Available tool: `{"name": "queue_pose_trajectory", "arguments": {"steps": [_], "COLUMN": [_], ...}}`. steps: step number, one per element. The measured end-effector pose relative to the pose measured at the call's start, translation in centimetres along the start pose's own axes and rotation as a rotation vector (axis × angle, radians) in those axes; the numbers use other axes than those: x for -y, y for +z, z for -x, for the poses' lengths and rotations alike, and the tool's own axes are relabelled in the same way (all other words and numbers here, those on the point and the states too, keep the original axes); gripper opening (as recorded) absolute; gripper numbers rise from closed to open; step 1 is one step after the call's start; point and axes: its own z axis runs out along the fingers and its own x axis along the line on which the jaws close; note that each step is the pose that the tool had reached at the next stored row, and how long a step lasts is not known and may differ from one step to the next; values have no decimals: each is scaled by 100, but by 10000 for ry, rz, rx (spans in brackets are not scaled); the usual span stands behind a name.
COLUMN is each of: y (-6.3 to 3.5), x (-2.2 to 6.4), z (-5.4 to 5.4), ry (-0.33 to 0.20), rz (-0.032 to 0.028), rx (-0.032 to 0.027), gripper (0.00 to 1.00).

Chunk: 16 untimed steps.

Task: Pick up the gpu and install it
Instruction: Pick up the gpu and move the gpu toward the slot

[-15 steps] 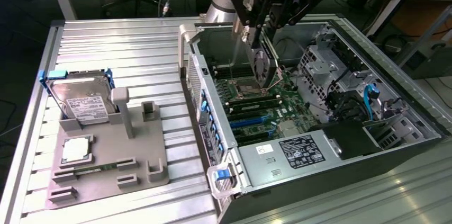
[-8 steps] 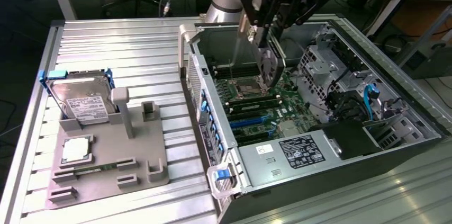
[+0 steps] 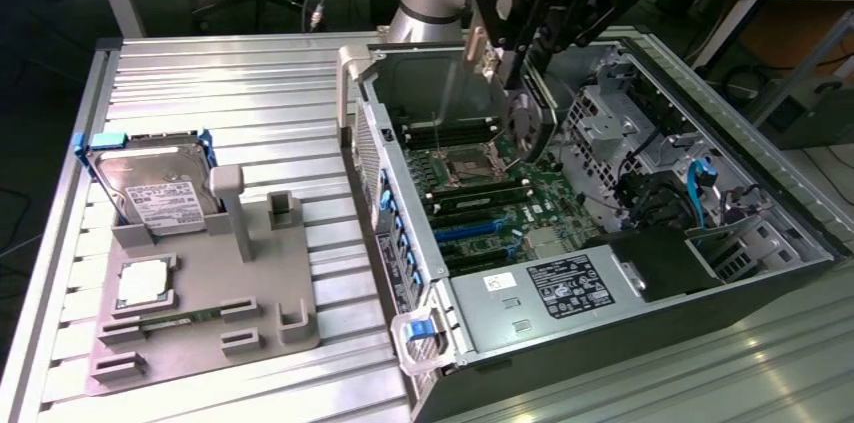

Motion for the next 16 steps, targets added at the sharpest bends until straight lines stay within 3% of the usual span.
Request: {"name": "queue_pose_trajectory", "arguments": {"steps": [8, 16], "y": [3, 3], "x": [-8, -9], "z": [126, 135], "ry": [0, 0], "rz": [-1, 0], "rx": [0, 0], "gripper": [27, 27]}}
